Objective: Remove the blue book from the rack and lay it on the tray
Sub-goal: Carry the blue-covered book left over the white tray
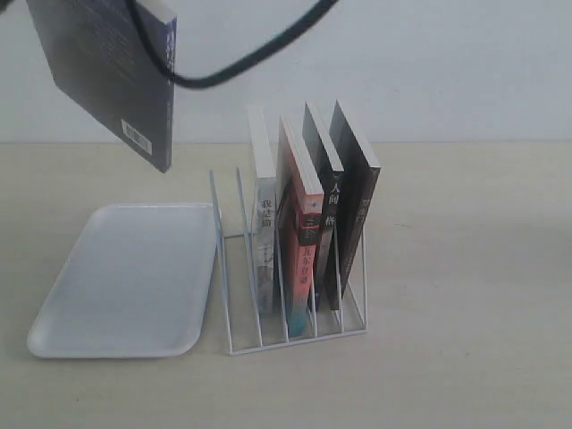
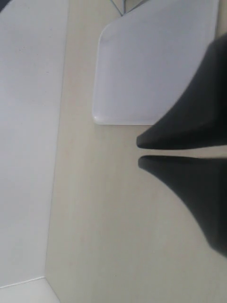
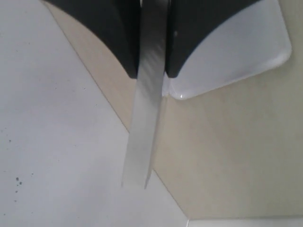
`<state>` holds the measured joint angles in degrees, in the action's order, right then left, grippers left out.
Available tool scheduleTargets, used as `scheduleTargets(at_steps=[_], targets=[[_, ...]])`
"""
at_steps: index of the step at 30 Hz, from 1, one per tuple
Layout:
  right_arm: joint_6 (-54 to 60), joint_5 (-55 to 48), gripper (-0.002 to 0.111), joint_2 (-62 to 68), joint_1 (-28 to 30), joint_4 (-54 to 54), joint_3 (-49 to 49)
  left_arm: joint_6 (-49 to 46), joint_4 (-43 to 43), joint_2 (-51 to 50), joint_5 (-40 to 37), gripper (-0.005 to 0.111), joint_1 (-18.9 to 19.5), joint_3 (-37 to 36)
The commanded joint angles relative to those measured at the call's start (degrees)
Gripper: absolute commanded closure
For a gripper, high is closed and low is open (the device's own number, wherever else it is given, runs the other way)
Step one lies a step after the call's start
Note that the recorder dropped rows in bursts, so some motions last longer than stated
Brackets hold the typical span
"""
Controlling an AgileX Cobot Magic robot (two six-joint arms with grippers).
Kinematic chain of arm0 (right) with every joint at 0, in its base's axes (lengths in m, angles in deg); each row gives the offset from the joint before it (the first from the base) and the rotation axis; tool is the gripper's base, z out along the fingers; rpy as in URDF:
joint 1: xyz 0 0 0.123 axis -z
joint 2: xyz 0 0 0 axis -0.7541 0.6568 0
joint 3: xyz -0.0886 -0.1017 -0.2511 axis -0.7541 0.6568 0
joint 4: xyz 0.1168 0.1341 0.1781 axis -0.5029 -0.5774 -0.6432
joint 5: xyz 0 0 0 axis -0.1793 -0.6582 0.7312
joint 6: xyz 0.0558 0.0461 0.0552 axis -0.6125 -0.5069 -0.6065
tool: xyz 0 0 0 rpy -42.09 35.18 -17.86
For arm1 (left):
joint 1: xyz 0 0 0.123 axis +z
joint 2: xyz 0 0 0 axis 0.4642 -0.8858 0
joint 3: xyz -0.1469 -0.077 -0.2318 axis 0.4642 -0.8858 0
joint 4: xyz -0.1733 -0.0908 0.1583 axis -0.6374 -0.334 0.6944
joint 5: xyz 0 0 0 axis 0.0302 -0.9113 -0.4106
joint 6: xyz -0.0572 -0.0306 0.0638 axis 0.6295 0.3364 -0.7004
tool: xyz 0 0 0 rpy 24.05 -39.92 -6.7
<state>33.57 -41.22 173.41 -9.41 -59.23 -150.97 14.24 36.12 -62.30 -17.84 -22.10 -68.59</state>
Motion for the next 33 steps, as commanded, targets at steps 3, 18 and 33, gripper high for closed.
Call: scheduleTargets(at_steps=[3,18,33], targets=[[10.73,2.91,0.108,5.23,-0.07,1.03,-0.18,0.45,0.04,0.09,0.19,0.103,-0.31,-0.22],[14.74,10.36,0.108,13.89,-0.07,5.95,-0.18,0.45,0.04,0.09,0.19,0.103,-0.31,-0.22],[18.78,13.28,0.108,22.49,0.09,8.59,-0.18,0.45,0.04,0.09,0.19,0.103,-0.31,-0.22]])
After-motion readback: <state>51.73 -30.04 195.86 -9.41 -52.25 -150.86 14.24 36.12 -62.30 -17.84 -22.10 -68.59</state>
